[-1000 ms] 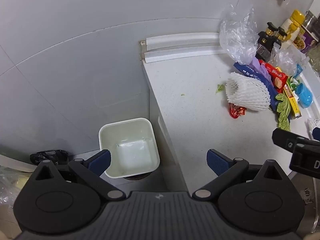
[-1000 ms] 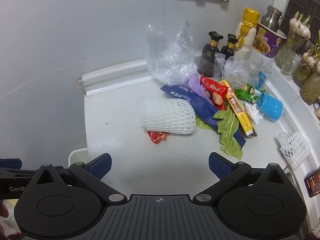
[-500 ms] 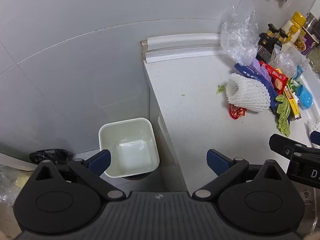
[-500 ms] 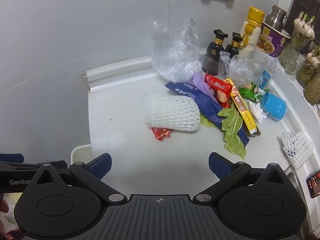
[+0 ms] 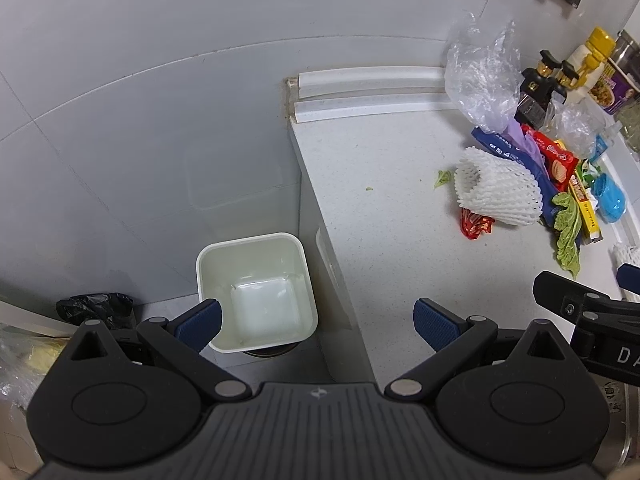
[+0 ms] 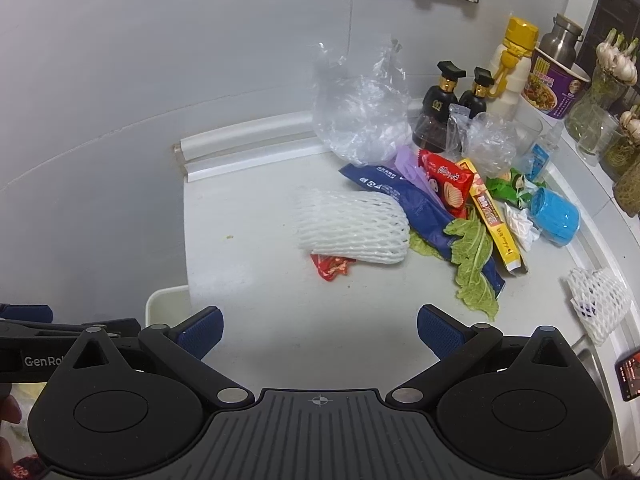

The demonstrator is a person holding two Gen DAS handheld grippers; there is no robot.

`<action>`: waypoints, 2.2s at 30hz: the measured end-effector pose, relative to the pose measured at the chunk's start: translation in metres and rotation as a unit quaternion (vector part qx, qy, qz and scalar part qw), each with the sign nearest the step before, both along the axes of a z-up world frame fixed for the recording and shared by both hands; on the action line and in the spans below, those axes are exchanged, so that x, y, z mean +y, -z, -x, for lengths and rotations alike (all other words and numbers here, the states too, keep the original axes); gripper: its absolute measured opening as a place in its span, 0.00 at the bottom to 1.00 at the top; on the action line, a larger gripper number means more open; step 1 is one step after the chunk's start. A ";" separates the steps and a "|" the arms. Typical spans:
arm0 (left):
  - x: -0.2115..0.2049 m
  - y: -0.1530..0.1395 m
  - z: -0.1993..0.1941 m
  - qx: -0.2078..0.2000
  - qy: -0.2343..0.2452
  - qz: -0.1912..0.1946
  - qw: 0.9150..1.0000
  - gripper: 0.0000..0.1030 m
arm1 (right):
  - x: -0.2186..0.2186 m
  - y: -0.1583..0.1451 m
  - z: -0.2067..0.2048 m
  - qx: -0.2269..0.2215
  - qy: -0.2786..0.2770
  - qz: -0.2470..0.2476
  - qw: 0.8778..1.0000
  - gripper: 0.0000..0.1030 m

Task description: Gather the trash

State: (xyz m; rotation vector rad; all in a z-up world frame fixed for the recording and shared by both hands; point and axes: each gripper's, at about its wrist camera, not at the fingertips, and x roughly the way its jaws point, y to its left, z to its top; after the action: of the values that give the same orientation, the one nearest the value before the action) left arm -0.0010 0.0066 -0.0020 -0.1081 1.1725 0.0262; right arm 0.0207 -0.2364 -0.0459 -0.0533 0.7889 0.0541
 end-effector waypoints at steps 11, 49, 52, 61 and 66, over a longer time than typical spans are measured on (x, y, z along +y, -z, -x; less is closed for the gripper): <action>0.002 0.000 0.000 0.000 0.000 0.003 1.000 0.99 | 0.001 -0.001 0.001 0.001 -0.002 0.001 1.000 1.00; 0.005 0.002 -0.001 0.008 -0.007 0.006 1.000 0.99 | 0.002 0.004 -0.001 0.014 -0.009 0.001 1.000 1.00; 0.005 0.002 -0.001 0.008 -0.008 0.005 1.000 0.99 | 0.002 0.005 -0.001 0.015 -0.010 0.001 1.000 1.00; 0.004 0.005 -0.004 0.013 -0.008 0.005 1.000 0.99 | 0.000 0.007 -0.004 0.019 -0.007 -0.001 1.000 1.00; 0.003 0.007 -0.007 0.015 -0.006 0.003 1.000 0.99 | -0.003 0.010 -0.007 0.022 -0.004 -0.003 1.000 1.00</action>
State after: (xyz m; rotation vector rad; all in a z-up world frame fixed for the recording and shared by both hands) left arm 0.0063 0.0094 -0.0093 -0.1198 1.2023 0.0349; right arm 0.0274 -0.2395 -0.0559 -0.0490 0.8332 0.0664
